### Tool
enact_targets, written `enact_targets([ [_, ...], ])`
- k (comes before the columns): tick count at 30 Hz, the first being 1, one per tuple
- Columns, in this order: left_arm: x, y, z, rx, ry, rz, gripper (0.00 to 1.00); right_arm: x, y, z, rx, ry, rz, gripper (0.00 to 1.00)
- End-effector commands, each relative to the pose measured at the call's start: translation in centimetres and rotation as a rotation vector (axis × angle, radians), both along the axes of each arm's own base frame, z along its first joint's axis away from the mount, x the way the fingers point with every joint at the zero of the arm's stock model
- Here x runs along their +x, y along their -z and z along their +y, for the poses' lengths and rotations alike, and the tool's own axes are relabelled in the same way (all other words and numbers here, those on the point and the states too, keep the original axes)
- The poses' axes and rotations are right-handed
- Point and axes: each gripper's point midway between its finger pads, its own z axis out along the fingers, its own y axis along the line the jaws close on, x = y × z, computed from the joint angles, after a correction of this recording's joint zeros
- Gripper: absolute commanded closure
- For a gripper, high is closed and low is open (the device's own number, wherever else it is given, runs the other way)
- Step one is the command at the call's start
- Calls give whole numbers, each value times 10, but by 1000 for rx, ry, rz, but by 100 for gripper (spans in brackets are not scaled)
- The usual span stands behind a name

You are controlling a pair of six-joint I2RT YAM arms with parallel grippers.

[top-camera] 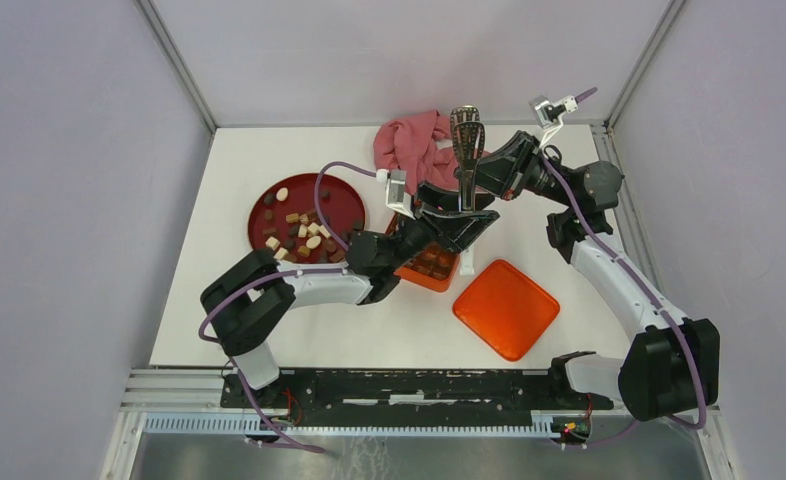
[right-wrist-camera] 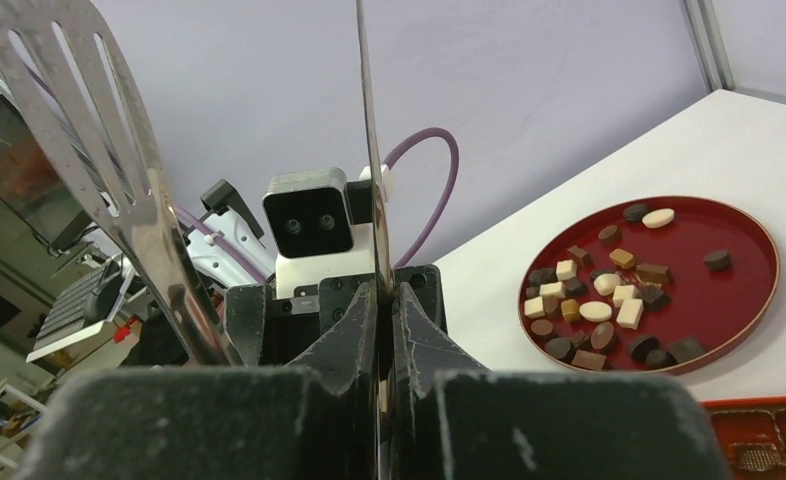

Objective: Pack the chocolate
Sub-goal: Pick up the clamp from the center of the board, then pick up the fake chocolate from the plate.

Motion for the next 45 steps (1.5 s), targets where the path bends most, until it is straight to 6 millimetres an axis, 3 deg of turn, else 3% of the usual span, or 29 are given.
enact_targets([
  [1, -22, -59, 34, -223, -7, -155, 36, -7, -25, -5, 63, 11, -77, 96],
  [8, -16, -54, 38, -221, -43, -128, 34, -3, -28, -10, 77, 28, -87, 96],
  [16, -18, -54, 37, -217, -42, -139, 37, 1, -28, -11, 76, 34, -75, 96],
  [20, -17, -55, 36, -218, -42, -144, 43, 3, -25, -10, 72, 38, -67, 96],
  [24, -16, -54, 35, -218, -43, -138, 57, 4, -21, -10, 64, 40, -58, 96],
  [26, -16, -54, 35, -218, -45, -139, 57, 5, -17, -10, 52, 46, -52, 95],
  [29, -16, -54, 37, -215, -50, -144, 57, 7, -14, -10, 31, 53, -58, 90],
  [38, -12, -54, 55, -221, -43, -111, 58, 7, -15, -14, -15, 66, -125, 60],
  [45, -7, -52, 73, -228, -38, -74, 58, 1, -15, -14, -39, 56, -178, 50],
])
